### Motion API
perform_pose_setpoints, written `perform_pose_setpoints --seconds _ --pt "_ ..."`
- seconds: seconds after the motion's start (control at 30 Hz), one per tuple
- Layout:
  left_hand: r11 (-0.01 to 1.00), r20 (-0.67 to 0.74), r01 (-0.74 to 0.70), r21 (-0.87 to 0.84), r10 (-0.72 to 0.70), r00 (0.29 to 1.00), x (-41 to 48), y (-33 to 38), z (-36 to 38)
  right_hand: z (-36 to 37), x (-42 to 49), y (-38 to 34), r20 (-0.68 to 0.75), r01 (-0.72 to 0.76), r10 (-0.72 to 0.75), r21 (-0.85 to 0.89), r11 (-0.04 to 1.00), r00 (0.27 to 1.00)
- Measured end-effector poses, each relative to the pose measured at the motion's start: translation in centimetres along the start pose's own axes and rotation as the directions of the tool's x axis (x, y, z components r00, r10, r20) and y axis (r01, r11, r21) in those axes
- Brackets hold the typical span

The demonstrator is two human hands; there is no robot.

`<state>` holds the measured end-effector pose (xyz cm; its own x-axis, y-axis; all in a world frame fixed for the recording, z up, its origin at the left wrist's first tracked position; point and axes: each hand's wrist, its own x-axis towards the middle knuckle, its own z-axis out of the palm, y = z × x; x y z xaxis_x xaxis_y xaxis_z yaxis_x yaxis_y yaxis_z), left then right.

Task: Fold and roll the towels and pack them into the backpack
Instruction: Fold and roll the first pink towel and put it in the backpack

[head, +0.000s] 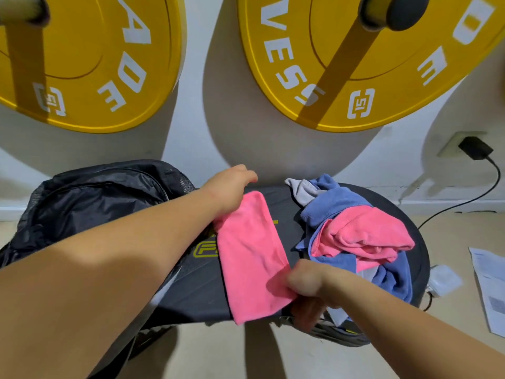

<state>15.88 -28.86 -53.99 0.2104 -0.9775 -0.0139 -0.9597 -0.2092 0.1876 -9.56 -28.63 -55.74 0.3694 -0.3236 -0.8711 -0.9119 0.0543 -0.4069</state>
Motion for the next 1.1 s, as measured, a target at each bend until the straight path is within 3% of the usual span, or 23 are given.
perform_pose_setpoints --seconds 0.07,0.2,0.27,0.43,0.67,0.8,0.93,1.0,1.1 --pt "1.0 0.012 0.011 0.019 -0.011 1.0 -1.5 -0.2 1.2 0.4 -0.7 -0.1 -0.081 -0.026 0.013 -0.161 0.987 0.997" --pt "0.985 0.166 0.165 0.045 -0.17 0.971 -6.1 -0.6 3.7 0.9 -0.6 -0.8 -0.218 0.0 -0.077 -0.334 0.943 0.973" --pt "0.967 0.241 0.254 -0.032 -0.239 0.941 -8.3 -0.4 5.4 0.9 -0.6 -1.1 -0.2 -0.039 -0.056 -0.438 0.898 0.978" --pt "0.901 0.277 0.373 -0.22 -0.308 0.91 -10.3 1.3 8.4 1.5 0.0 -0.5 -0.106 -0.124 0.092 -0.351 0.928 0.99" --pt "0.96 0.165 0.277 -0.034 -0.268 0.949 -11.3 -1.6 5.7 0.8 1.9 -0.1 -0.139 0.029 -0.093 -0.406 0.913 0.986" --pt "0.988 0.093 0.02 -0.152 -0.006 0.996 -13.6 0.8 4.8 0.2 3.0 -2.0 -0.276 0.266 -0.327 -0.236 0.935 0.904" --pt "0.963 0.24 -0.156 -0.22 0.209 0.948 -16.4 4.5 6.4 0.2 4.5 -2.7 -0.286 0.324 -0.369 -0.193 0.926 0.885" --pt "0.978 0.321 -0.169 -0.124 0.2 0.926 -17.4 5.6 7.5 0.3 5.2 -2.4 -0.279 0.299 -0.359 -0.236 0.925 0.89" --pt "0.976 0.265 -0.176 -0.127 0.205 0.942 -17.6 5.8 8.3 0.2 5.5 -1.8 -0.291 0.314 -0.388 -0.269 0.91 0.875"
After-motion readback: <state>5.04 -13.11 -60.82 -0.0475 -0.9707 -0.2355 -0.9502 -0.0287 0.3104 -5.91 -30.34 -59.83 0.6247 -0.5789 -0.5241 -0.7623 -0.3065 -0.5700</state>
